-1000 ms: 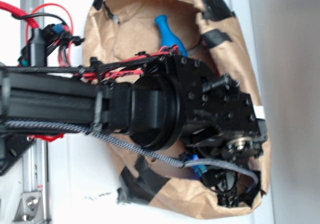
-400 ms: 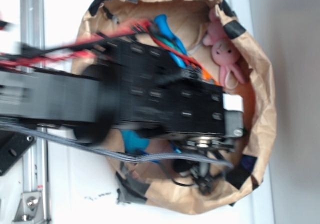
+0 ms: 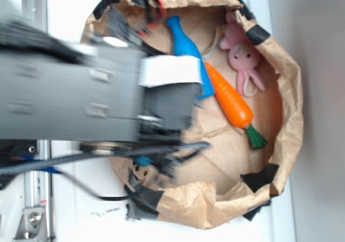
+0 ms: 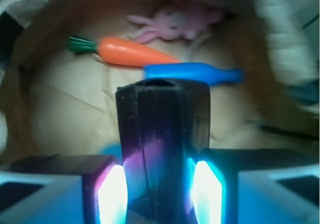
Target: Grab the black box.
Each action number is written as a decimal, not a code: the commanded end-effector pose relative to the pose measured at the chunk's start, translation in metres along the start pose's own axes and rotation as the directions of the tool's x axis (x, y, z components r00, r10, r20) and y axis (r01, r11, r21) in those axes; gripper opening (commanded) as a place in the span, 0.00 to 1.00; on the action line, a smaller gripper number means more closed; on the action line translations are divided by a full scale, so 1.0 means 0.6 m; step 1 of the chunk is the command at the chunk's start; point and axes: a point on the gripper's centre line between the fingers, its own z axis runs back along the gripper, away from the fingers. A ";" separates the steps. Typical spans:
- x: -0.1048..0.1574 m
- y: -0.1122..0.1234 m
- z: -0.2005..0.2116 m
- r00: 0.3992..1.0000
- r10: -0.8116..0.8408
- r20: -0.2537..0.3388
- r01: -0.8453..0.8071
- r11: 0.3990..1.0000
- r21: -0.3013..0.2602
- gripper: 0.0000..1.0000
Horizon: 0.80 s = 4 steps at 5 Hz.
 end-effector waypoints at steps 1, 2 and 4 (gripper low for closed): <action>0.001 0.077 0.079 0.997 -0.062 0.039 0.063 0.997 -0.032 0.00; 0.027 0.076 0.060 0.996 -0.081 0.041 0.083 0.995 -0.049 0.00; 0.055 0.058 0.034 0.985 -0.157 0.075 0.165 0.978 -0.125 0.00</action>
